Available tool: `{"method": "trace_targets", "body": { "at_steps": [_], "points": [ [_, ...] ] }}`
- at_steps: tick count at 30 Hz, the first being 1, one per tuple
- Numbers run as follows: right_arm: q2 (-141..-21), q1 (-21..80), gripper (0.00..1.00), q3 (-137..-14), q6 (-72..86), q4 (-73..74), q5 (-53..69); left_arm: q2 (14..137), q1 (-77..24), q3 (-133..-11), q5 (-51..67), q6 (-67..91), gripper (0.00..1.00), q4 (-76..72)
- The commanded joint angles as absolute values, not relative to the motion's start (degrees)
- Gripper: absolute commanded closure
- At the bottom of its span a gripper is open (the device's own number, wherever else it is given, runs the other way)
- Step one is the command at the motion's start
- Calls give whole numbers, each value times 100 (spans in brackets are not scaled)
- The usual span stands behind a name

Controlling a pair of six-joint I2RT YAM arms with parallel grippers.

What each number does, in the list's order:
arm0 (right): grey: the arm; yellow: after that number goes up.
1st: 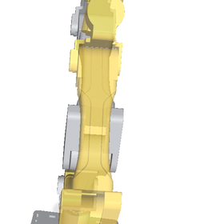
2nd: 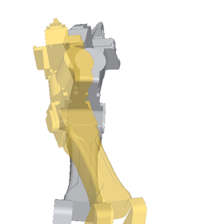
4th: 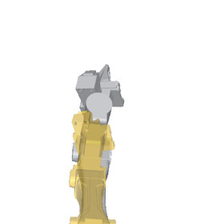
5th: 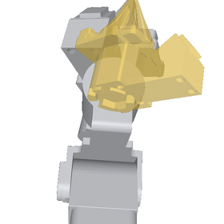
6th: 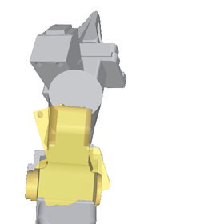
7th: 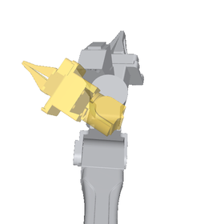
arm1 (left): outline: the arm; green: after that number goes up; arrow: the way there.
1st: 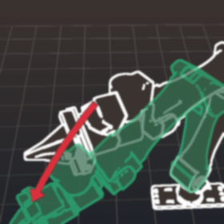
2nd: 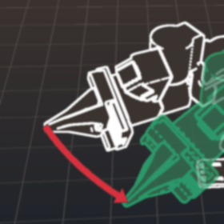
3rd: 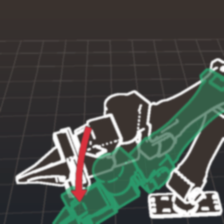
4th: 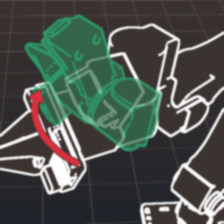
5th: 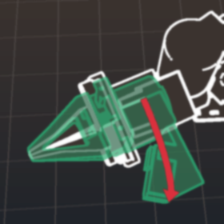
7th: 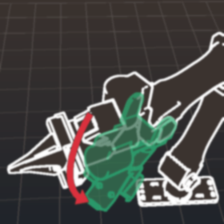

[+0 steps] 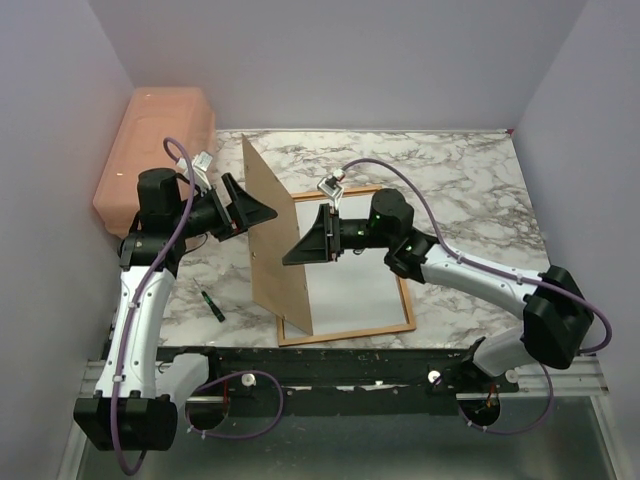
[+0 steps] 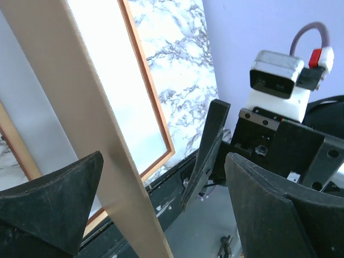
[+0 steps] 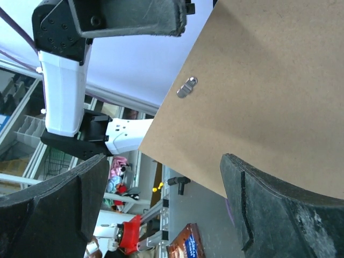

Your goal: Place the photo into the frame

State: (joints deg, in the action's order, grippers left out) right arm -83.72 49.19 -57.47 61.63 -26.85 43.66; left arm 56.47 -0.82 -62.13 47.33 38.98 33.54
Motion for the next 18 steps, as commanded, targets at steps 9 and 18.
{"method": "trace_targets", "body": {
  "at_steps": [9, 18],
  "points": [
    [-7718, 4666, 3, -6658, 4234, 2442, 399, 5972, -53, -6361, 4076, 3112, 13, 4116],
    [-7650, 3434, 2, -6038, 3660, 3559, -531, 6089, -53, -6590, 3535, 2543, 45, 4689]
  ]
}}
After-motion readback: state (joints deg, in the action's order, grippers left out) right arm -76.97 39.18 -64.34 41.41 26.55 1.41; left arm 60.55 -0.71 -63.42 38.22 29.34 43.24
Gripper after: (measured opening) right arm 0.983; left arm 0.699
